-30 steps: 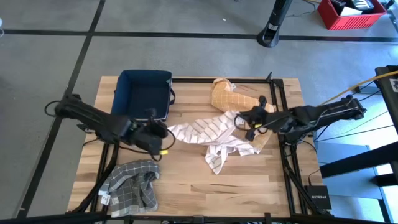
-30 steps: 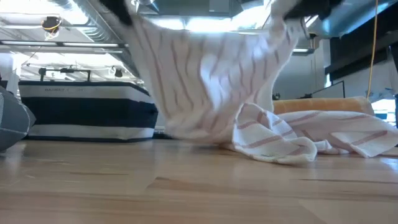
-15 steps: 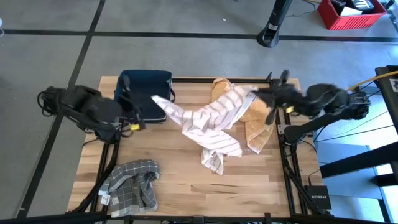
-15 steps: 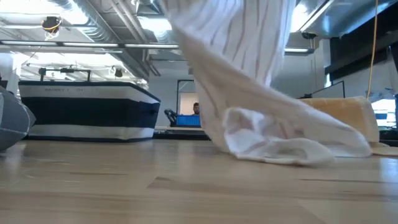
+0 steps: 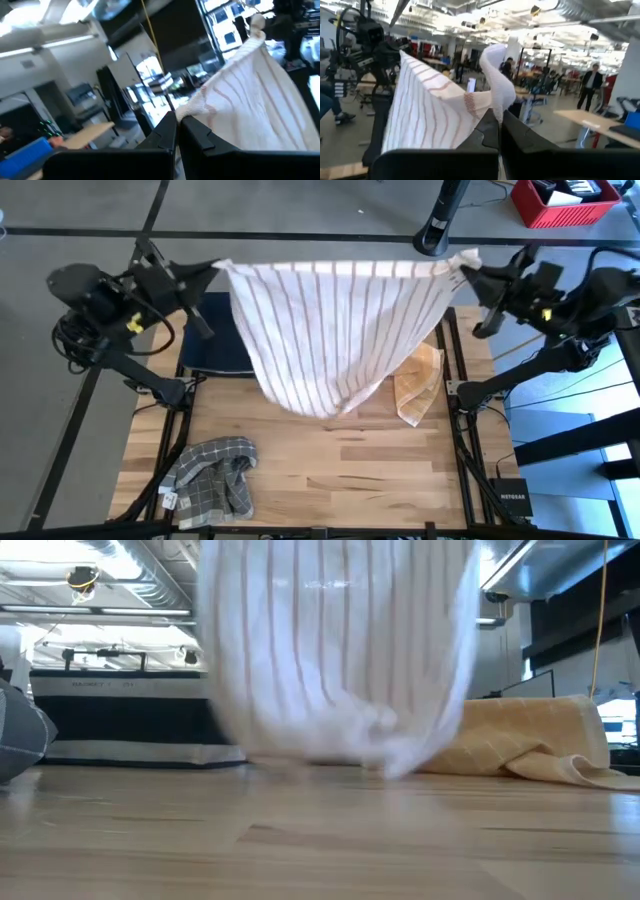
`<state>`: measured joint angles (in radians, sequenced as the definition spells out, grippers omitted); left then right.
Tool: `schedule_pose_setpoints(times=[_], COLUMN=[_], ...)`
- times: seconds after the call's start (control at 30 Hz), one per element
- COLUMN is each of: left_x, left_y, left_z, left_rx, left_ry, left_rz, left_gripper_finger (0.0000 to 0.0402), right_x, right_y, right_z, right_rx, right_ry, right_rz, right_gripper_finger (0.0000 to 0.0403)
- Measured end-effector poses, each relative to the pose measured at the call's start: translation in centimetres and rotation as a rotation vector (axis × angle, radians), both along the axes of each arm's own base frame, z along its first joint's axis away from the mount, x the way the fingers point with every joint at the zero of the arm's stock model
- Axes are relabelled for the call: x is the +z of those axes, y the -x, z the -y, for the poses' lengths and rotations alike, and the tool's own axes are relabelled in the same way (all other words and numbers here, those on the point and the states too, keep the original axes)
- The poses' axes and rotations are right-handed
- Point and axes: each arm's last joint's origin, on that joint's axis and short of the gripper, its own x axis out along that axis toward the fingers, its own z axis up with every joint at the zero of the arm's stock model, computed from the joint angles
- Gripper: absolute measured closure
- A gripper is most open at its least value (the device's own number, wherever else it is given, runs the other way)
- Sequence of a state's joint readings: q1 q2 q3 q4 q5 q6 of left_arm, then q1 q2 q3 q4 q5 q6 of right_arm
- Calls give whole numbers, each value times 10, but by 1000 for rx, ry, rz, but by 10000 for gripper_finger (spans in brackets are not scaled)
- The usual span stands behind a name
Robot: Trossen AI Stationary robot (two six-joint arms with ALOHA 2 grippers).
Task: Fold towel
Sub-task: Fold the white towel
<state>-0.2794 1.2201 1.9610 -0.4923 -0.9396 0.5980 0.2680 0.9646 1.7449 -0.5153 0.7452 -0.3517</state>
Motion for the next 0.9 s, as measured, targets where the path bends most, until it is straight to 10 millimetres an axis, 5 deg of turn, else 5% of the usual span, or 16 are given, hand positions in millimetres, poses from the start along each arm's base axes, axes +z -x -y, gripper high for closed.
schedule_pose_setpoints(times=[0.5, 0.7, 0.9], left_x=[16, 17, -4], left_y=[-5, -5, -14], left_z=[-14, -14, -1], left_rx=[108, 82, -56], left_ry=[-117, -114, -24], left_rz=[78, 92, -28], left_gripper_finger=[400, 400, 400], right_x=[32, 21, 6], right_y=[6, -1, -4], right_z=[2, 0, -2], right_rx=[-110, -68, 71], right_ry=[292, 180, -14], right_rz=[-95, -127, -155], right_gripper_finger=[400, 400, 400])
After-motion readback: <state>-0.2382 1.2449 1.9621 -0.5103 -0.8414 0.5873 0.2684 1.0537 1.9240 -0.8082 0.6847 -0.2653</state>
